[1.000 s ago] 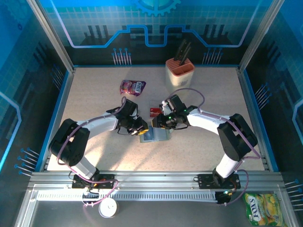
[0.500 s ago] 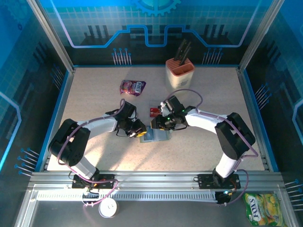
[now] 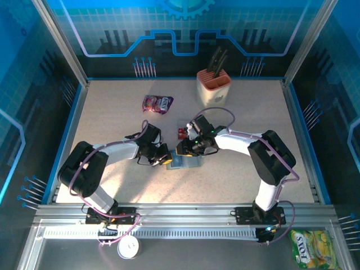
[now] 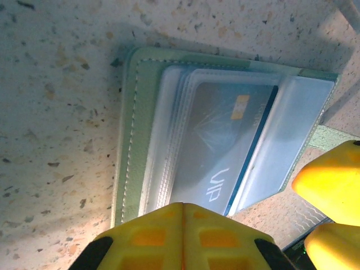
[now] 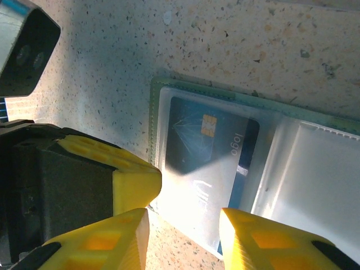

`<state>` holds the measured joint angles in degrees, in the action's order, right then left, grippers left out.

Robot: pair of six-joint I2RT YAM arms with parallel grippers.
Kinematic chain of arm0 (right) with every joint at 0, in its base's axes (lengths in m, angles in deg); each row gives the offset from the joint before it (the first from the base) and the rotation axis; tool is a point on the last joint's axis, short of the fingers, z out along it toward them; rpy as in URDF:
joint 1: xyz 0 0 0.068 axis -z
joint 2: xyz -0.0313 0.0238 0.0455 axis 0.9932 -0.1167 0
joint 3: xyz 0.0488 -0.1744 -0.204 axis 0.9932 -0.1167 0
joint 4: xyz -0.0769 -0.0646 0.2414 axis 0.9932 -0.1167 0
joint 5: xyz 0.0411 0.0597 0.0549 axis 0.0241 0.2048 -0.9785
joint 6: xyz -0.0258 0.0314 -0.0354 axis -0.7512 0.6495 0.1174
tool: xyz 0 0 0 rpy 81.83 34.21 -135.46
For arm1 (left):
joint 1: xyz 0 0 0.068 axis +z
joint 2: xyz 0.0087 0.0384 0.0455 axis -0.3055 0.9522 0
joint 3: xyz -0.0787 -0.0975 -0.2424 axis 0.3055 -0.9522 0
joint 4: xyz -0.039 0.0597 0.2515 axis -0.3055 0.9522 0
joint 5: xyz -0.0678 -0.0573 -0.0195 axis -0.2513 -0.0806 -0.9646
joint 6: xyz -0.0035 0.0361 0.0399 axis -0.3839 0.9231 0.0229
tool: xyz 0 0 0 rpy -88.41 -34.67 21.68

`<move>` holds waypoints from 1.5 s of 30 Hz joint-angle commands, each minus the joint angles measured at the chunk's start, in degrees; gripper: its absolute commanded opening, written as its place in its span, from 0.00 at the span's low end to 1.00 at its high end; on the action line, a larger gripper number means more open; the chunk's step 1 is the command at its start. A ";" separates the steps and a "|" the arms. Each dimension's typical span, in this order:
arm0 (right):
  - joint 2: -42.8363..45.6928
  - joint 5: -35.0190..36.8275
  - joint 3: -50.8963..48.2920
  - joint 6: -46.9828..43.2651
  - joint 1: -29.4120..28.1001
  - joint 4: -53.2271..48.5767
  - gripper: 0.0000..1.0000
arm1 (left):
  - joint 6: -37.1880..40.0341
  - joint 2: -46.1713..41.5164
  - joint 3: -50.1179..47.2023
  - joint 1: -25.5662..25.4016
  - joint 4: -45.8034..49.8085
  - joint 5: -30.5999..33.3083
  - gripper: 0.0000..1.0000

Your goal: Take the credit cards out of the card holder

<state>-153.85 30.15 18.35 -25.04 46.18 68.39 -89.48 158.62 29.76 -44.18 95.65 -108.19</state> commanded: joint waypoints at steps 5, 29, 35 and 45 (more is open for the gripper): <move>-2.56 -2.03 2.27 0.33 -1.70 -0.25 0.39 | 1.25 -0.95 0.17 0.49 1.81 0.99 0.06; -3.79 -2.25 3.61 0.22 -2.33 -0.88 0.39 | 2.74 -0.53 -0.24 1.34 4.55 3.73 0.03; -3.70 -2.43 3.50 0.14 -2.34 -0.87 0.39 | 3.00 0.08 -0.19 1.52 4.48 3.65 0.01; -3.59 -2.12 3.86 -0.22 -2.34 -1.50 0.40 | 3.00 0.39 -0.30 1.76 4.27 3.48 0.00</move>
<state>-156.73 29.08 20.74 -25.02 44.69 68.13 -87.71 158.49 29.76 -43.00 98.90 -104.75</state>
